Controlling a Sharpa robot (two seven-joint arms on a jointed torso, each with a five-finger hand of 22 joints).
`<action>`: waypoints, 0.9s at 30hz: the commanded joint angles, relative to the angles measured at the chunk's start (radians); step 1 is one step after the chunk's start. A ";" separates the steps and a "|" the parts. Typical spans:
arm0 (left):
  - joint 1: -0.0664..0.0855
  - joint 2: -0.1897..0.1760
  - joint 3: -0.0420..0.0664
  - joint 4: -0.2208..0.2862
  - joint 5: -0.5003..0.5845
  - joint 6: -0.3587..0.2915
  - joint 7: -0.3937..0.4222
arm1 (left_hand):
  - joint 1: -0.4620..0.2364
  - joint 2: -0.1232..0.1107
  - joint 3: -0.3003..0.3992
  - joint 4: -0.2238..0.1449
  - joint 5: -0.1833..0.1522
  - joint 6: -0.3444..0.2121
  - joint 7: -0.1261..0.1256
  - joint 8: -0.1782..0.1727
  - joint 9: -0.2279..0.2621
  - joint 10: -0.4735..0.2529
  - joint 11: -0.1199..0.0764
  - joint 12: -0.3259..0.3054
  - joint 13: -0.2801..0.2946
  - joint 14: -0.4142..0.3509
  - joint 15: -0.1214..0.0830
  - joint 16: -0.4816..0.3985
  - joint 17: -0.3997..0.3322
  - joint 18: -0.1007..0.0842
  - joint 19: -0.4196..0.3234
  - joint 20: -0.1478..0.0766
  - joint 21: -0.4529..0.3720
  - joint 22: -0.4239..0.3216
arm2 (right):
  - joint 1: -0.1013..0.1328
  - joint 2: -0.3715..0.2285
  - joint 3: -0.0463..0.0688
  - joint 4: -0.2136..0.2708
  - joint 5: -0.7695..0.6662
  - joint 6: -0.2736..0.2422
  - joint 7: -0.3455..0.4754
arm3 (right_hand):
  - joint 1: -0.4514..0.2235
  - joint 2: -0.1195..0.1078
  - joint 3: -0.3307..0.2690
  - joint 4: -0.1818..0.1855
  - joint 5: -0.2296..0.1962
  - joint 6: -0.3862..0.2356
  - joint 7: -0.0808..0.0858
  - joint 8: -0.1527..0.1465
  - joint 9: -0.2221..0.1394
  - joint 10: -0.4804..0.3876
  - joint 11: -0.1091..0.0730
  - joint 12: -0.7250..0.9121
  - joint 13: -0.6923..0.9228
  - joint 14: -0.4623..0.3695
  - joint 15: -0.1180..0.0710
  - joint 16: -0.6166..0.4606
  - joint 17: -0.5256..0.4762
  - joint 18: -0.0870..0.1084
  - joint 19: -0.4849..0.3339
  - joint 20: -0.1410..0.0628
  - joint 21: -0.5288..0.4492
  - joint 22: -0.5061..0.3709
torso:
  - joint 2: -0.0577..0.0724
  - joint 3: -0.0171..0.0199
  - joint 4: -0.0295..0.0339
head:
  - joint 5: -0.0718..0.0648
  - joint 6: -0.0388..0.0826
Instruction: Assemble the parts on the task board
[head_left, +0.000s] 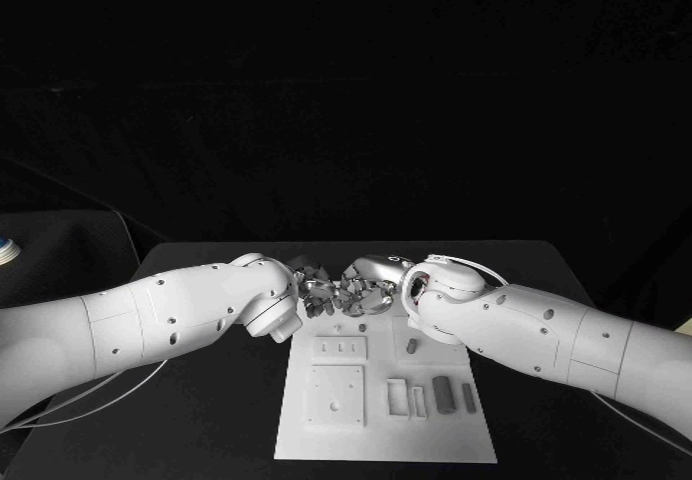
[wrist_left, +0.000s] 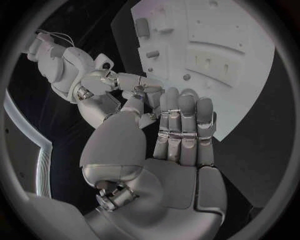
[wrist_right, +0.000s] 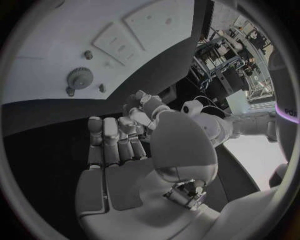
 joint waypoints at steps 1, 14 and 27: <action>0.000 0.004 0.001 0.002 -0.003 -0.002 -0.005 | 0.011 0.016 0.008 0.000 0.004 -0.003 0.000 -0.005 -0.002 -0.005 0.004 -0.007 0.000 -0.011 0.000 0.004 0.003 0.019 0.003 -0.002 0.006 0.001 | 0.000 0.000 0.000 0.007 -0.012 0.010 0.003 | -0.004 0.001 0.002 0.001 -0.001 0.034 0.029 0.006 0.001 0.003 -0.002 0.007 -0.002 0.007 0.001 0.006 -0.001 -0.004 0.004 0.001 0.045 -0.001 | 0.001 0.0003 -0.0002 | -0.001 -0.001; -0.001 0.008 0.001 -0.001 -0.003 -0.006 -0.010 | 0.081 0.057 0.037 -0.027 0.014 0.000 0.000 -0.014 -0.007 -0.005 0.004 -0.014 0.006 -0.022 0.000 0.013 0.014 0.017 -0.004 -0.004 0.011 0.001 | -0.001 -0.002 0.001 0.019 -0.016 0.014 0.000 | -0.005 0.001 0.003 0.001 -0.001 0.035 0.029 0.006 0.001 0.003 -0.002 0.007 -0.002 0.008 0.001 0.006 -0.002 -0.004 0.004 0.001 0.045 -0.001 | 0.001 0.0001 0.0001 | 0.000 -0.004; -0.001 0.011 0.001 0.000 -0.004 0.005 -0.012 | 0.139 0.069 0.086 -0.046 0.004 -0.003 0.003 -0.022 -0.012 -0.012 0.009 -0.023 0.009 -0.033 0.005 0.015 0.021 0.012 -0.012 -0.003 0.011 -0.001 | -0.001 -0.002 0.001 0.020 -0.018 0.017 -0.003 | -0.005 0.002 0.003 0.001 -0.001 0.036 0.029 0.006 0.001 0.003 -0.002 0.007 -0.002 0.008 0.001 0.007 -0.002 -0.004 0.005 0.001 0.045 -0.001 | 0.001 0.0006 -0.0002 | 0.002 -0.006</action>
